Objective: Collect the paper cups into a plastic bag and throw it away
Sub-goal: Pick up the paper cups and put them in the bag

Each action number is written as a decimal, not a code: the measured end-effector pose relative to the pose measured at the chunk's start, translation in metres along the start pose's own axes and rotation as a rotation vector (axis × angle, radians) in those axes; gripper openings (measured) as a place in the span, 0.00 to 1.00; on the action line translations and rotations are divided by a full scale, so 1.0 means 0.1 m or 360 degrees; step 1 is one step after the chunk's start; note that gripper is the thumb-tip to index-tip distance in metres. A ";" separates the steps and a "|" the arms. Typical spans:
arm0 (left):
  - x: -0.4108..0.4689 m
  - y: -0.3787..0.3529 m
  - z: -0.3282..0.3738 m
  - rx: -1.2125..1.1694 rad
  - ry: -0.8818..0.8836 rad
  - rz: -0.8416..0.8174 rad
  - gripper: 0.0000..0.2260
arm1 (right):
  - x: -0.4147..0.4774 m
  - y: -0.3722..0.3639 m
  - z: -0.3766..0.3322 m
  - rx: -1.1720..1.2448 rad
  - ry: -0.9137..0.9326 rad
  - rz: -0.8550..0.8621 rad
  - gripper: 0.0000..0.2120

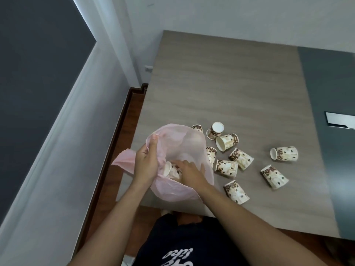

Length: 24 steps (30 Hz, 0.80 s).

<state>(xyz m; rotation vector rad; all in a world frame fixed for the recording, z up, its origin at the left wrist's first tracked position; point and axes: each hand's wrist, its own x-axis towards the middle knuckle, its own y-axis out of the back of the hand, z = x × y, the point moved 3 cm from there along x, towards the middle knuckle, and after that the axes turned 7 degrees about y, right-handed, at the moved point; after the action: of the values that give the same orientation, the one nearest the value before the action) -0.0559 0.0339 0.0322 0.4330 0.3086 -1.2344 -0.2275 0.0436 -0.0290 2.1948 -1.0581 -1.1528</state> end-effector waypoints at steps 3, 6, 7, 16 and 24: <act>-0.03 0.01 0.01 0.0026 -0.0012 -0.0002 0.33 | -0.06 0.14 0.07 -0.0146 0.0079 0.0015 0.28; -0.05 0.05 -0.04 0.0074 0.0034 0.0065 0.35 | -0.16 0.43 0.15 0.0209 0.0240 0.0561 0.14; -0.05 0.08 -0.06 0.0110 0.0038 0.0109 0.35 | -0.19 0.53 0.22 0.0336 0.0228 0.0751 0.14; -0.01 0.28 -0.26 0.0161 0.0065 0.0290 0.32 | -0.12 0.60 0.95 0.0125 -0.0282 0.0398 0.14; -0.07 0.35 -0.32 0.0235 0.0067 0.0123 0.31 | -0.06 0.42 1.01 -0.0470 -0.0242 0.0168 0.32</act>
<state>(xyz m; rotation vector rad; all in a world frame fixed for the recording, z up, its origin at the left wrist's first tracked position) -0.0243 0.0648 0.0124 0.5936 0.2350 -1.1779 -0.3315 0.0191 -0.0536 1.8274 -0.9801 -1.3499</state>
